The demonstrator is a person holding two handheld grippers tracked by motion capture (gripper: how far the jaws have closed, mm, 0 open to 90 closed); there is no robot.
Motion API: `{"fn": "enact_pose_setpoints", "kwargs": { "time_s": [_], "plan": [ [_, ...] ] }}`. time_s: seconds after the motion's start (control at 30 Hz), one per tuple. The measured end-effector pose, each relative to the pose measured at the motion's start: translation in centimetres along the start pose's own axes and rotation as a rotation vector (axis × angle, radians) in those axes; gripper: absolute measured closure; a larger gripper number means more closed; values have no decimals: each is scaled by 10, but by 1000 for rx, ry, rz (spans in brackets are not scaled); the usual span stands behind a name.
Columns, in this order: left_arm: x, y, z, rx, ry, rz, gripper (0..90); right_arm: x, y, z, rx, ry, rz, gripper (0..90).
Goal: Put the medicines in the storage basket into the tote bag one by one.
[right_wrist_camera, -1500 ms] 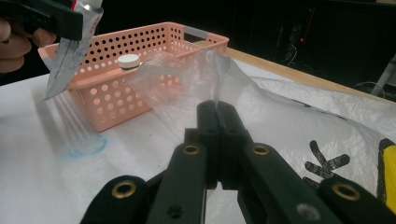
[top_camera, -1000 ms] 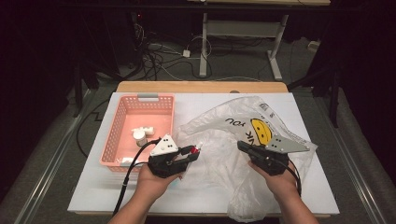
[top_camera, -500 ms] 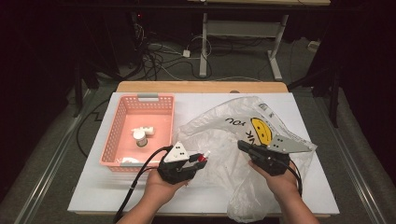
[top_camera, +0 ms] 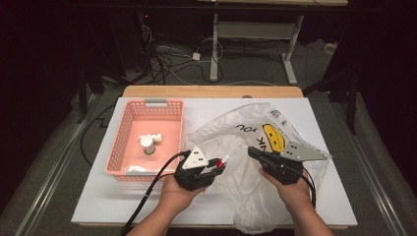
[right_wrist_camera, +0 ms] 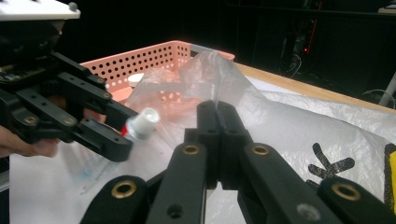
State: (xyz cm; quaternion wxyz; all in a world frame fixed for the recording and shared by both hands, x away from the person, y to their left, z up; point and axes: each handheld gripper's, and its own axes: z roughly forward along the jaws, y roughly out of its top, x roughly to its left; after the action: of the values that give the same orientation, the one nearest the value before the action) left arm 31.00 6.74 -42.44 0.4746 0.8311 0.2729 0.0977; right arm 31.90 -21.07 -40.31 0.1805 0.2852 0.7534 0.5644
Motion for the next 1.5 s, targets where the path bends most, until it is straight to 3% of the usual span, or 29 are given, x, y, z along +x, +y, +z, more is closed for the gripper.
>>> {"fn": "enact_pose_setpoints", "kwargs": {
  "time_s": [0.23, 0.47, 1.03, 1.27, 1.4, 1.5],
  "plan": [
    [1, 12, 25, -17, 13, -16, 666, -1, 2, -1, -13, 0, 3, 900],
    [0, 24, 49, -14, 22, 9, 665, -2, 3, -1, -24, 3, 7, 900],
    [3, 27, 110, -14, 64, 3, 663, -13, 2, -4, -36, -17, 29, 900],
    [10, 26, 125, -10, 102, -16, 661, -15, 2, -5, -35, -21, 31, 900],
    [13, 25, 126, 4, 82, -32, 647, -15, 1, -5, -34, -19, 28, 900],
    [10, 23, 122, 19, 68, -27, 549, -15, 1, -5, -33, -17, 28, 900]
  ]
}}
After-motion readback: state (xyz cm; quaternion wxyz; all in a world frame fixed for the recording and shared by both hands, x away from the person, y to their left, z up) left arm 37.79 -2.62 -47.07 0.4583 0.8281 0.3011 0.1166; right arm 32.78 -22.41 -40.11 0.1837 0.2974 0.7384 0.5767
